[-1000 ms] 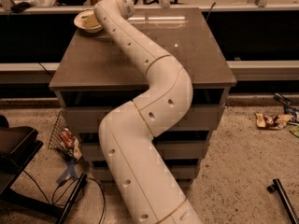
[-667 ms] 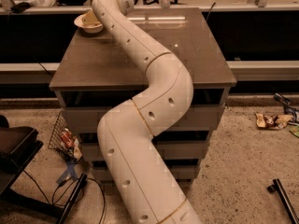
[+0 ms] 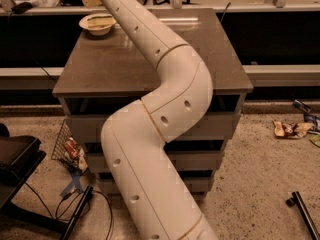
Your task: Place sponge into paper bowl
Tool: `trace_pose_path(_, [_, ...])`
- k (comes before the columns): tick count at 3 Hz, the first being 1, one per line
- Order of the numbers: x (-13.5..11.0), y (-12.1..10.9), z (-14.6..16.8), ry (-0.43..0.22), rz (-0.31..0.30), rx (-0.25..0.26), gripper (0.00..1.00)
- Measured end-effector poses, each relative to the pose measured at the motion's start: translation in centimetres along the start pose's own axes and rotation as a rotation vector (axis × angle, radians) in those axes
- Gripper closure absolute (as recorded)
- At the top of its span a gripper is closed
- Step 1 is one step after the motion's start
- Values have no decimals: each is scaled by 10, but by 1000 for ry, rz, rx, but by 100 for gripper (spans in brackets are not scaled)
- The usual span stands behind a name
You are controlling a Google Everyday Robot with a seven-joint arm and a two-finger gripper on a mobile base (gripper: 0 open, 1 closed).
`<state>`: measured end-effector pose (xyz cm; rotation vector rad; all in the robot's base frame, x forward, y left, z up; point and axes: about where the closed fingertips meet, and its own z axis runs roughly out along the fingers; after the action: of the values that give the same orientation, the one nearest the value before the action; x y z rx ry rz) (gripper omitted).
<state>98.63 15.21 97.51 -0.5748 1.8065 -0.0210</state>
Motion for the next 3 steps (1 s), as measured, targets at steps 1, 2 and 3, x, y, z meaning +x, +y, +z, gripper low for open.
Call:
trace_pose_path(1, [-13,-33,-25,-18,27,10,0])
trace_pose_path(2, [-11,-69,-52,7,38,13,0])
trace_pose_path(3, [-8,-107,-87,54,24,30,0])
